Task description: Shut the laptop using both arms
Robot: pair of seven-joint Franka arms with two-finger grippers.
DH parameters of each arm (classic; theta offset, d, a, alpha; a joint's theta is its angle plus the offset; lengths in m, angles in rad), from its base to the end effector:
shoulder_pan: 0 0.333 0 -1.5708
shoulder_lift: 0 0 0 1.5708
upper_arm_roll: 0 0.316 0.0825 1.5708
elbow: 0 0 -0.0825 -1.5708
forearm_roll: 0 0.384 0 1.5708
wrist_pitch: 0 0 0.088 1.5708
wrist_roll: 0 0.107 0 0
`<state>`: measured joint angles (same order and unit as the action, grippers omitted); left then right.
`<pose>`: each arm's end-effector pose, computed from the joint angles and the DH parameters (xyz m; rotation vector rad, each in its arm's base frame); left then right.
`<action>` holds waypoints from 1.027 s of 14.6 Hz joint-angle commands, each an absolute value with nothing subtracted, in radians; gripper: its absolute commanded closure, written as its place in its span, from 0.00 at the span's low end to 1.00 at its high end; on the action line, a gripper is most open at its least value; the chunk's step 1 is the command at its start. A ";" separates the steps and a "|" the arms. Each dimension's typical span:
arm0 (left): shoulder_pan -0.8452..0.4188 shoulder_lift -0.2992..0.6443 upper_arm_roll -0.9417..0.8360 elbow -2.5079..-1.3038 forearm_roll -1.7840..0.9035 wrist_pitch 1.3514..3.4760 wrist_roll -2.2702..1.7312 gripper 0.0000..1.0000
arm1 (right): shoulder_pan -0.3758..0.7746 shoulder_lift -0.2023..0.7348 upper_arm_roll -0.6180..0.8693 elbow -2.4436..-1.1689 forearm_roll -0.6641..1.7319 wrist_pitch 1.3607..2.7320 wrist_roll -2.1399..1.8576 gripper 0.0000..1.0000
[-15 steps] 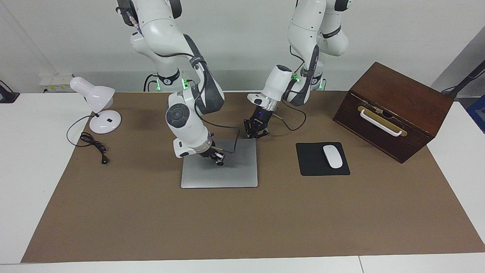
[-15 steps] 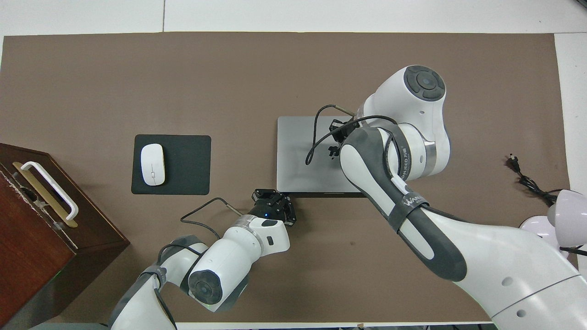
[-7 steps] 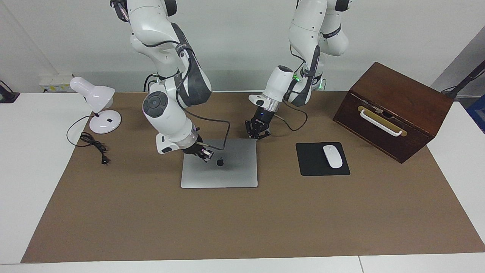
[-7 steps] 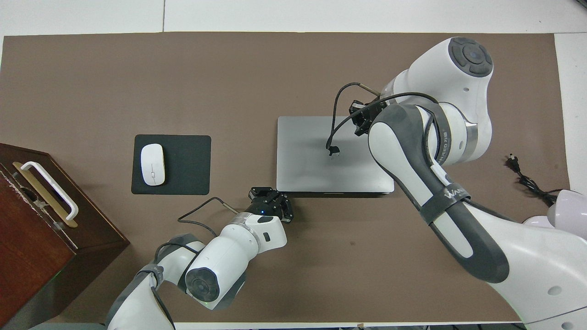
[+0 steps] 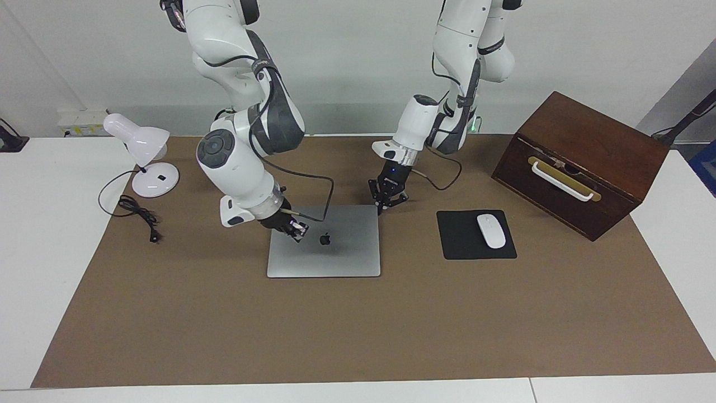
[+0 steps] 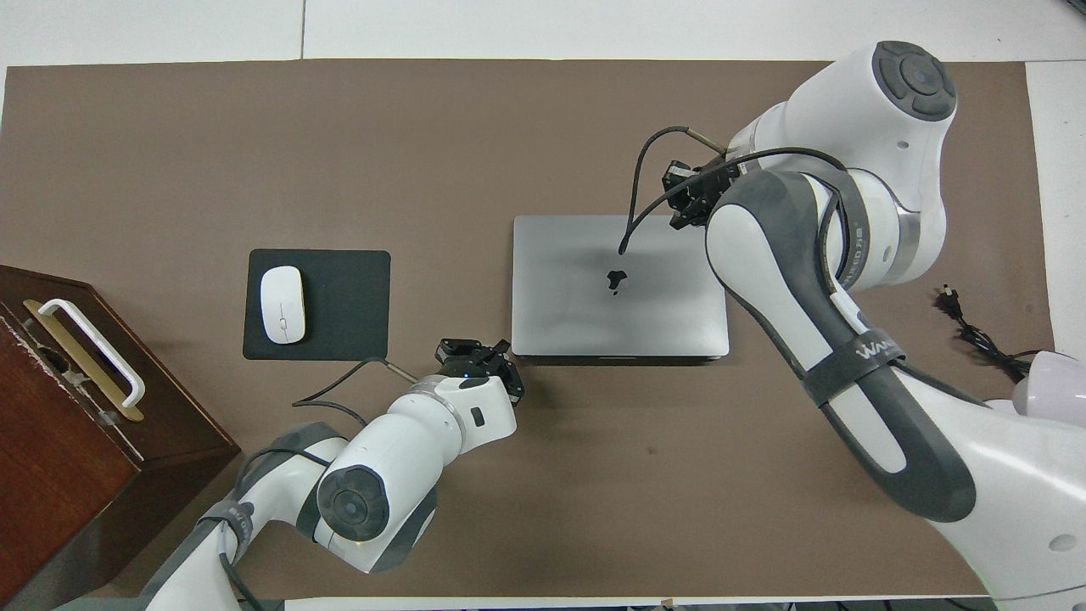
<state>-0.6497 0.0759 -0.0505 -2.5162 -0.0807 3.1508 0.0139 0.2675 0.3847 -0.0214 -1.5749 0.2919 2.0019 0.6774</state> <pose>0.3933 -0.3220 0.3132 2.6937 -0.8806 0.7524 0.6500 0.1831 0.4248 -2.7810 0.7795 0.1130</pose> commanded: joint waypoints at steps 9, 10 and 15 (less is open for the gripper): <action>-0.516 -0.250 -0.049 -2.387 -0.084 2.394 0.031 1.00 | 0.131 0.350 -0.017 -1.462 0.093 1.991 0.286 0.62; -0.494 -0.258 -0.048 -2.352 -0.083 2.322 0.031 1.00 | 0.115 0.338 -0.017 -1.450 0.063 1.968 0.243 0.51; -0.355 -0.267 -0.049 -2.149 -0.078 2.016 0.031 0.51 | 0.040 0.212 -0.018 -1.470 -0.038 1.862 0.036 0.00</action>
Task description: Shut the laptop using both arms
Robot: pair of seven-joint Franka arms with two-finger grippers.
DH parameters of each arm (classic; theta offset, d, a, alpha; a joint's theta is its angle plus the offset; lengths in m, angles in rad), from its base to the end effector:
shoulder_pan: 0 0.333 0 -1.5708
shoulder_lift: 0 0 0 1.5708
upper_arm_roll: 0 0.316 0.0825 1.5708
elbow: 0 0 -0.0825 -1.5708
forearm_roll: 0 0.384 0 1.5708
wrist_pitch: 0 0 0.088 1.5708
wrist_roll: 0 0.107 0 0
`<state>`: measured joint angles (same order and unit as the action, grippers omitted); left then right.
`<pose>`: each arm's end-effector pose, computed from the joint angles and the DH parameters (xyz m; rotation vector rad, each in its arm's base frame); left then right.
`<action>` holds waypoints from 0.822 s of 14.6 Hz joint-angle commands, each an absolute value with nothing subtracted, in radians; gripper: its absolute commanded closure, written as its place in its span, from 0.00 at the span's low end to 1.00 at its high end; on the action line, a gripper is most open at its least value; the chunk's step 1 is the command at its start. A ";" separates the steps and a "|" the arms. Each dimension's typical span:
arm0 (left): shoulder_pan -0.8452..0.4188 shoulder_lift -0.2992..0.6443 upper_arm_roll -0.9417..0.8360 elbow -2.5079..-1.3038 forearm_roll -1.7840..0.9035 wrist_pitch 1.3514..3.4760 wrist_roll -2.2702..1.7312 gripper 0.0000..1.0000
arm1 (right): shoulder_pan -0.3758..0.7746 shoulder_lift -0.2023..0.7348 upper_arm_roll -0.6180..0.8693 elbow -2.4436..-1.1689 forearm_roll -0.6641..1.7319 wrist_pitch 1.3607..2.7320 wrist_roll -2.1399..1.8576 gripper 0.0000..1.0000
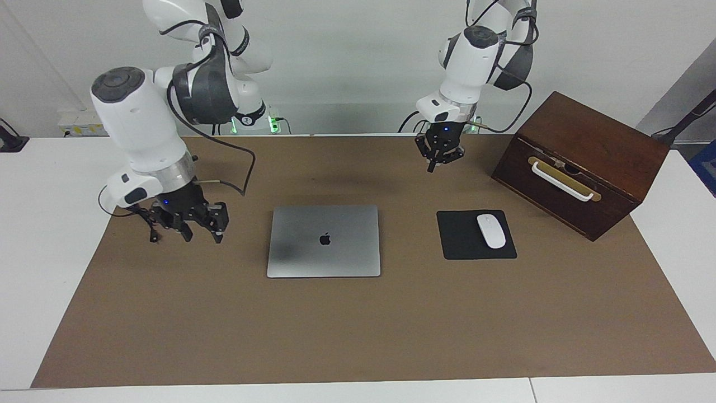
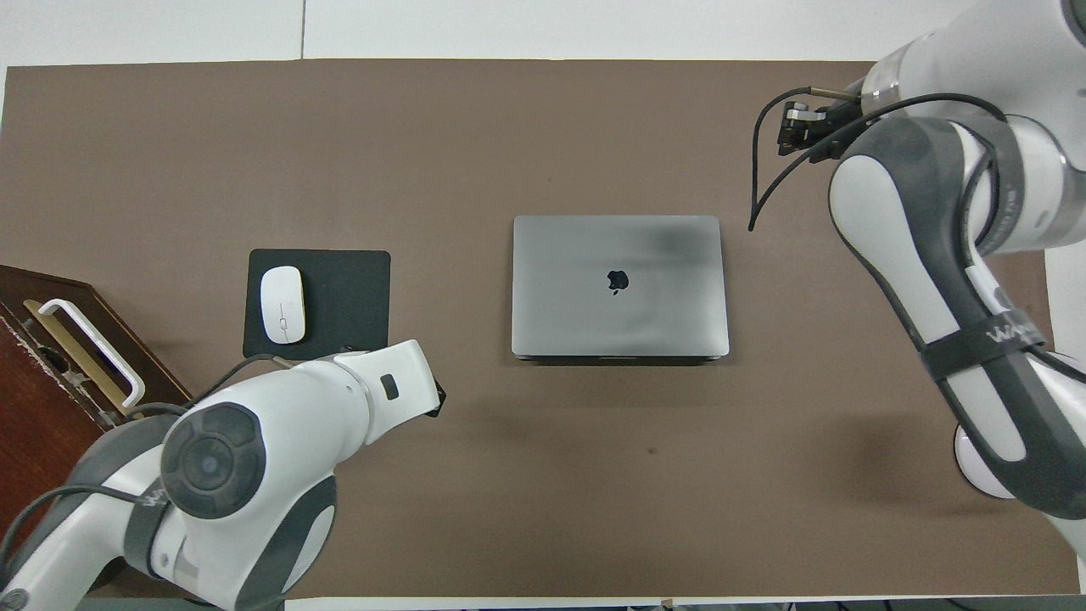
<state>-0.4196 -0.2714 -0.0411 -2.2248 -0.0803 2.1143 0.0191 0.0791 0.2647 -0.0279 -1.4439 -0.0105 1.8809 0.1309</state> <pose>0.4331 -0.2203 0.5012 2.9650 -0.6680 0.2188 0.6581 0.0352 0.5551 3.1259 -0.1185 0.2717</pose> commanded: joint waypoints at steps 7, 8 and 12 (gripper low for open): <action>-0.103 -0.267 -0.049 -2.034 -0.078 1.919 0.029 0.00 | -0.028 0.101 -0.014 -1.493 -0.021 1.706 -0.014 0.00; -0.062 -0.265 -0.049 -2.022 -0.078 1.919 0.029 0.00 | -0.028 0.088 -0.009 -1.500 -0.021 1.675 0.010 0.00; 0.032 -0.239 -0.049 -1.947 -0.080 1.905 0.028 0.00 | -0.025 0.040 -0.002 -1.543 -0.008 1.602 0.084 0.00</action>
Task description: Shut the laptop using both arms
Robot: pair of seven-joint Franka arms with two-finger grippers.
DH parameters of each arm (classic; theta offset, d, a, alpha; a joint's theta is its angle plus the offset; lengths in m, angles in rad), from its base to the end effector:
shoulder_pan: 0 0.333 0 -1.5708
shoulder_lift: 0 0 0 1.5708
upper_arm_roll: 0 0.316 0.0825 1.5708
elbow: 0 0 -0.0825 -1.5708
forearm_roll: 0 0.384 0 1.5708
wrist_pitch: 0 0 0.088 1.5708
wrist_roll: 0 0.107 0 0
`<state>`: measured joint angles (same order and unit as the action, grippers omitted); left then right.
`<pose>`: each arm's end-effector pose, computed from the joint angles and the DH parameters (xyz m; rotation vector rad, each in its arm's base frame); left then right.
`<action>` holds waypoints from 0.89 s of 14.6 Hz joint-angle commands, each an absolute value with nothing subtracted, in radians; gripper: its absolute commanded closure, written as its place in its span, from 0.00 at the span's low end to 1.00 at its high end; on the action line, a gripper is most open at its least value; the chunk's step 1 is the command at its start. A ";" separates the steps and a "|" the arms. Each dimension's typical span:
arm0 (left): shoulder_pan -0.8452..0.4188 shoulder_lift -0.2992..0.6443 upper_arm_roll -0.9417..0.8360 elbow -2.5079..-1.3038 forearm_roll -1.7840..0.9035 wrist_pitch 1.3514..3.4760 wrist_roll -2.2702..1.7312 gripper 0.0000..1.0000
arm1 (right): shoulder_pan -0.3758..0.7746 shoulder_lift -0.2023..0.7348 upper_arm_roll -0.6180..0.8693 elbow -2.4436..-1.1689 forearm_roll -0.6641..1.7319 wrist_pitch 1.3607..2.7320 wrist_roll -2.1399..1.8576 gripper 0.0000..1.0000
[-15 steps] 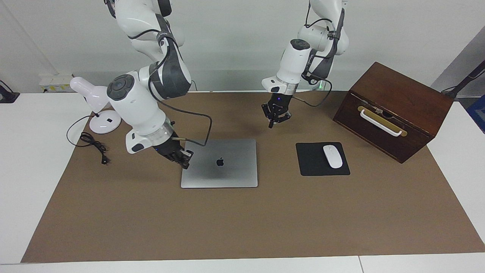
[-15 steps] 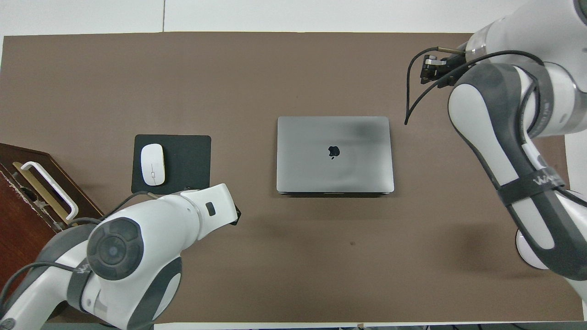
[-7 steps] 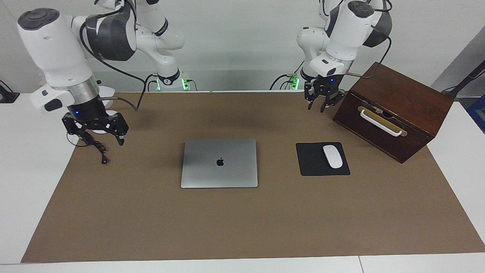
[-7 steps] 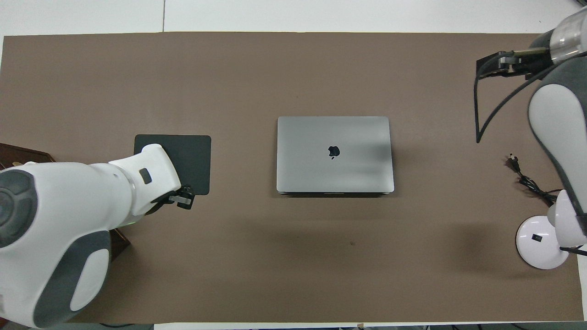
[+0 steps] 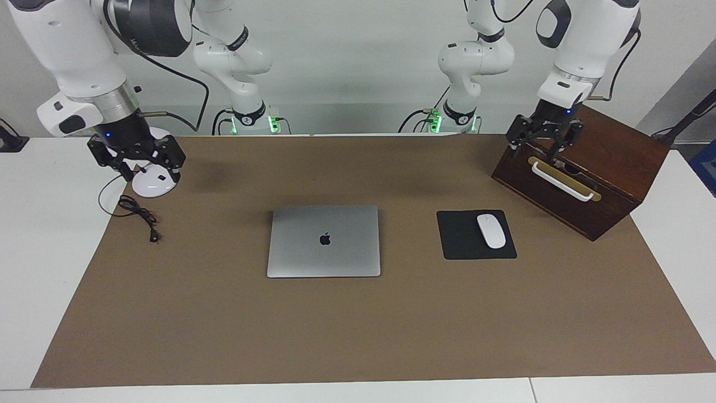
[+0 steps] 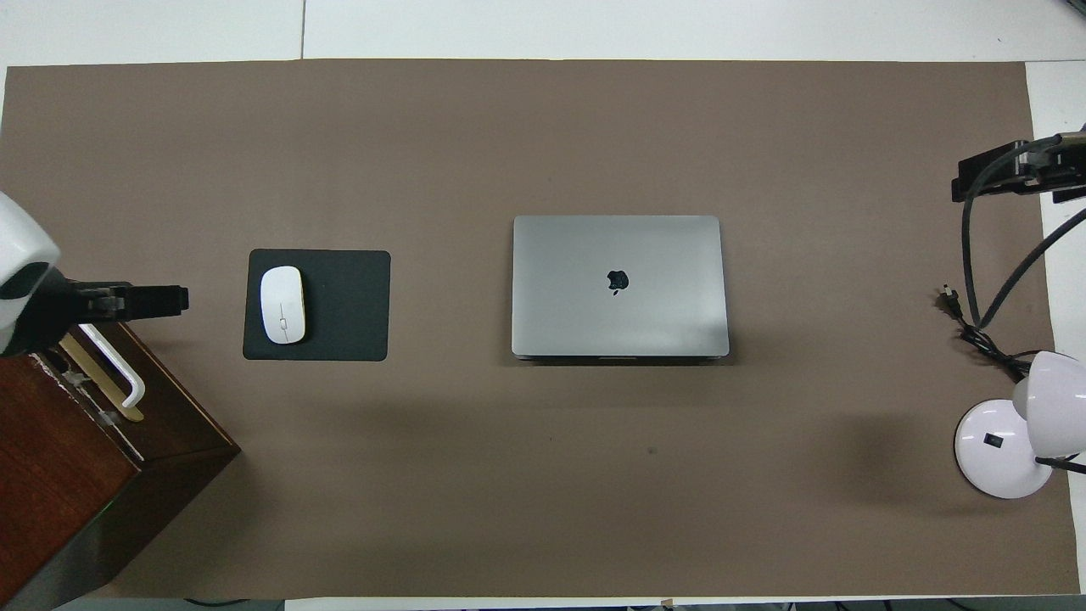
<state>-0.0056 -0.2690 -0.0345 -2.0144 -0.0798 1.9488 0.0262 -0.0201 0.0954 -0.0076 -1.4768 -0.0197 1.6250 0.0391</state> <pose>0.4952 -0.0269 0.5872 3.0561 -0.0674 0.3111 0.5896 -0.0181 0.6195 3.1187 -0.1033 0.0826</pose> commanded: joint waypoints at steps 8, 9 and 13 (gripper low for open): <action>0.058 -0.062 -0.048 -1.596 -0.061 1.636 0.028 0.00 | -0.017 -0.023 -0.003 -1.588 0.025 1.637 0.124 0.00; 0.058 -0.039 -0.048 -1.565 -0.060 1.602 0.028 0.00 | -0.017 -0.023 -0.003 -1.589 0.026 1.638 0.121 0.00; 0.058 0.012 -0.048 -1.499 -0.038 1.565 0.028 0.00 | -0.017 -0.023 -0.003 -1.589 0.025 1.644 0.115 0.00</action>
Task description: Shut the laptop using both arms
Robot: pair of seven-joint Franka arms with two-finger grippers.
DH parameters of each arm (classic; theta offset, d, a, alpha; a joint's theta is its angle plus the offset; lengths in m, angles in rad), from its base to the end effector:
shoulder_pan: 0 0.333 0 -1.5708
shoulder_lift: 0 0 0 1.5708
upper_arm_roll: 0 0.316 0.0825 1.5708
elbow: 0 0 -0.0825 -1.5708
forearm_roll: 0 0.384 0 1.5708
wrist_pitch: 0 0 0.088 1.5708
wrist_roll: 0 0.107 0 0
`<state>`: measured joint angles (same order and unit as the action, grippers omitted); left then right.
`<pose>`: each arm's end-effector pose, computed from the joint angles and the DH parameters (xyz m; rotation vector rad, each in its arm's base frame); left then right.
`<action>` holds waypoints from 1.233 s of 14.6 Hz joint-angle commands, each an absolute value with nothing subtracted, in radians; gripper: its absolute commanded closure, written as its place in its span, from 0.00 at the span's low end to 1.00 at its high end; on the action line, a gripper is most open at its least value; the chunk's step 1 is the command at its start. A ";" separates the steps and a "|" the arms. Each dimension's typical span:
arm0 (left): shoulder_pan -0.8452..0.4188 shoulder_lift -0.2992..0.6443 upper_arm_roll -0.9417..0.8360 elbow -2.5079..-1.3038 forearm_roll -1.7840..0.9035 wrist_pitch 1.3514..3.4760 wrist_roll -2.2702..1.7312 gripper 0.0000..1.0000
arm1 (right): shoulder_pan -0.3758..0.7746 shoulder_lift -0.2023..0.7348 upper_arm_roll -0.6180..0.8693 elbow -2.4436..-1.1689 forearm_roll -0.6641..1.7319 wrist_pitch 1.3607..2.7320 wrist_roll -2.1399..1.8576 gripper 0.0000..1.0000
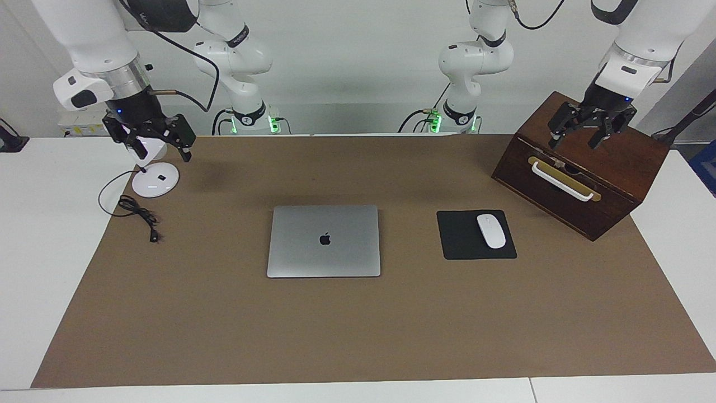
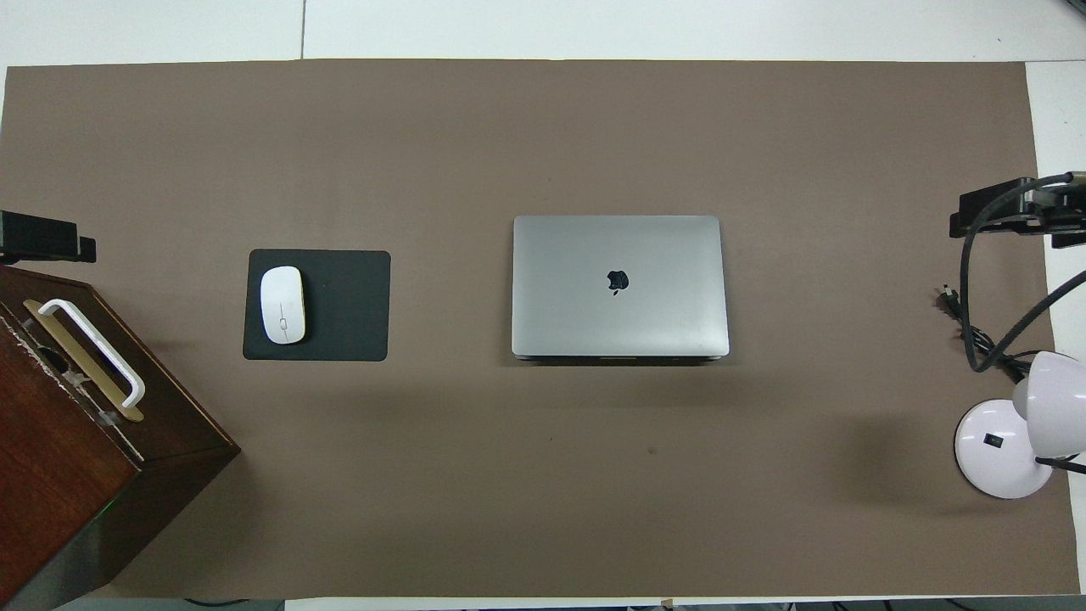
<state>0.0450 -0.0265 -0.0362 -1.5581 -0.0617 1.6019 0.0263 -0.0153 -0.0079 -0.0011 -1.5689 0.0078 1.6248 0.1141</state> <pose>0.5499 -0.0019 0.6482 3.0800 -0.0274 0.1099 0.5578 -0.0084 0.6347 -3.1224 0.2043 -0.0991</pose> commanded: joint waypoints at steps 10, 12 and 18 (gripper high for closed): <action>0.055 -0.005 -0.049 -1.528 -0.020 1.555 0.026 0.00 | -0.017 -0.023 -0.003 -1.595 0.023 1.652 0.106 0.00; 0.054 -0.005 -0.049 -1.531 -0.020 1.555 0.026 0.00 | -0.015 -0.025 -0.003 -1.598 0.025 1.658 0.109 0.00; 0.052 -0.005 -0.049 -1.531 -0.020 1.559 0.026 0.00 | 0.011 -0.021 0.000 -1.582 0.005 1.658 0.112 0.00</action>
